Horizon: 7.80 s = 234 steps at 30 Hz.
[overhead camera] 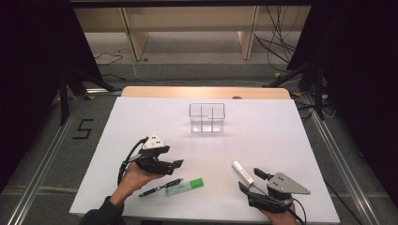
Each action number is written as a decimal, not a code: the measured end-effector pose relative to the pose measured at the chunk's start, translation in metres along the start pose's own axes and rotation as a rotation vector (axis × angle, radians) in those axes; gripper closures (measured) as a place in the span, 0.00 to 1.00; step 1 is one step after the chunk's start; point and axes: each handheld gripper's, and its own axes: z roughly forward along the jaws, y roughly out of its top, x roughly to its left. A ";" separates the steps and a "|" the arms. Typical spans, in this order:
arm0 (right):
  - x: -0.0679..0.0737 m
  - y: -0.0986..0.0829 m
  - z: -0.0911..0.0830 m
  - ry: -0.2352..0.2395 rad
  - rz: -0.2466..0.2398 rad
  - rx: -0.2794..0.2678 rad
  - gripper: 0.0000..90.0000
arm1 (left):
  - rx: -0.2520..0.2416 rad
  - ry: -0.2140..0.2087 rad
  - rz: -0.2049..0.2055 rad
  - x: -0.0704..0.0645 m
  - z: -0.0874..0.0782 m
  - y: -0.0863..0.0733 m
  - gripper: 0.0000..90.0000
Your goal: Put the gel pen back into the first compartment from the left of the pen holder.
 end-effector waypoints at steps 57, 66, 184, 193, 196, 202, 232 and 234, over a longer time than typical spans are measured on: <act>-0.002 -0.002 0.005 -0.030 0.016 0.069 0.32 | 0.433 -0.075 0.129 0.007 -0.022 -0.052 0.49; -0.002 -0.002 0.004 -0.029 0.014 0.071 0.32 | 0.492 -0.068 0.169 0.008 -0.018 -0.060 0.58; 0.098 0.003 0.037 -0.133 -0.647 0.126 0.40 | 0.461 -0.397 0.347 -0.088 0.046 0.042 0.88; 0.104 0.001 0.040 -0.192 -0.759 0.150 0.42 | 0.473 -0.398 0.349 -0.090 0.048 0.040 0.88; 0.110 -0.002 0.043 -0.223 -0.803 0.166 0.43 | 0.483 -0.399 0.355 -0.090 0.049 0.039 0.88; 0.117 -0.006 0.048 -0.245 -0.861 0.188 0.45 | 0.484 -0.404 0.357 -0.092 0.049 0.039 0.88; 0.137 -0.016 0.054 -0.323 -1.123 0.193 0.77 | 0.519 -0.416 0.375 -0.100 0.048 0.039 0.88; 0.137 -0.016 0.054 -0.325 -1.130 0.192 0.78 | 0.521 -0.415 0.379 -0.100 0.048 0.039 0.88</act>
